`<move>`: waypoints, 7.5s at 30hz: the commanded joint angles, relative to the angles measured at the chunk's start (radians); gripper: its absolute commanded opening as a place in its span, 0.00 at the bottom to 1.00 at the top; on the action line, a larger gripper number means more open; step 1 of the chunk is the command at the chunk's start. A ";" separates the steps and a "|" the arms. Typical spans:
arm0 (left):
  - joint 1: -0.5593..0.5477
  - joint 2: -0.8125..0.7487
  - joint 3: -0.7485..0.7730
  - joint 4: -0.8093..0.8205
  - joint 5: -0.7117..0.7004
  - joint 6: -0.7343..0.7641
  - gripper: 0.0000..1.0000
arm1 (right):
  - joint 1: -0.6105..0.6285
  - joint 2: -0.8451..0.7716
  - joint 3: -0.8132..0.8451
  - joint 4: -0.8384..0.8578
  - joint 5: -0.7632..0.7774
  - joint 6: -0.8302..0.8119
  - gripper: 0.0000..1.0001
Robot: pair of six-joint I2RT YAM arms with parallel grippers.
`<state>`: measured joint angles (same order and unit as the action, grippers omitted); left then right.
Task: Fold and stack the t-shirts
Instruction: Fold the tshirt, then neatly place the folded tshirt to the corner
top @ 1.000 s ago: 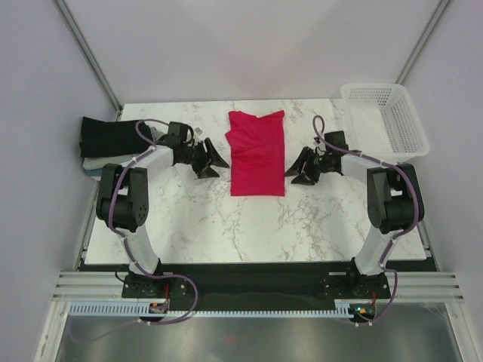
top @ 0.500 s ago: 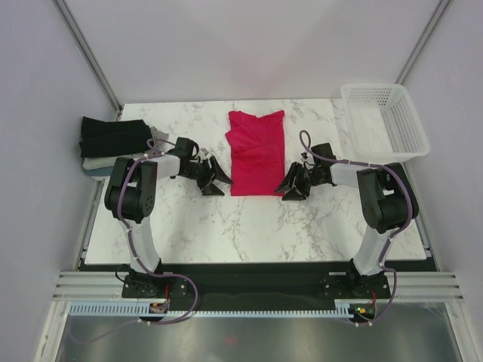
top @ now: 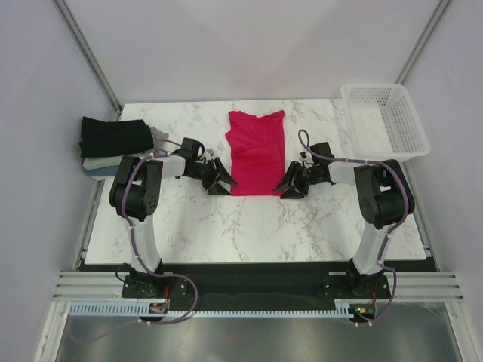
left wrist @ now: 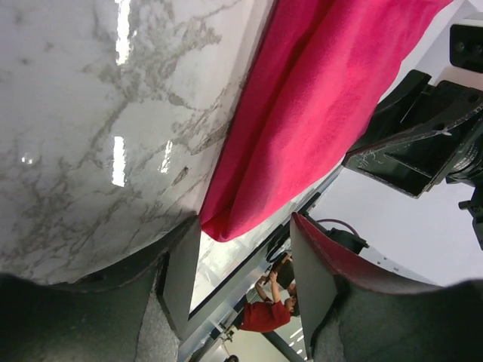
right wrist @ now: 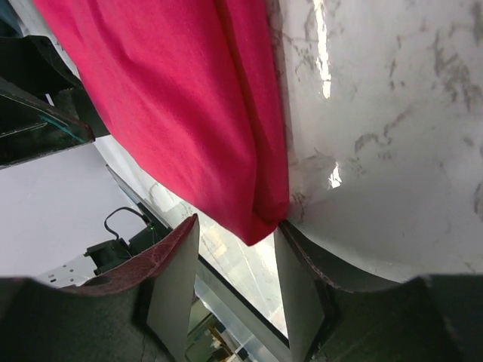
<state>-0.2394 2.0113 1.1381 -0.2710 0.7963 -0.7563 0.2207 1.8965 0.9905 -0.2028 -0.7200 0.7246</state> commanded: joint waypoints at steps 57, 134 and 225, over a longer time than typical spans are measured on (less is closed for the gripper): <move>-0.006 -0.174 0.303 -0.088 -0.086 0.051 0.02 | 0.023 -0.162 0.249 -0.009 0.088 -0.071 0.00; 0.040 0.359 0.720 0.078 0.075 0.241 0.02 | -0.046 0.308 0.649 0.098 0.108 -0.178 0.62; 0.453 0.140 1.119 -0.528 -1.208 1.333 0.05 | -0.443 -0.671 -0.142 0.046 0.182 -0.211 0.78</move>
<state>0.2039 2.2528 2.3222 -0.8341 -0.3767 0.5983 -0.2153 1.2259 0.8333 -0.1844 -0.5236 0.5129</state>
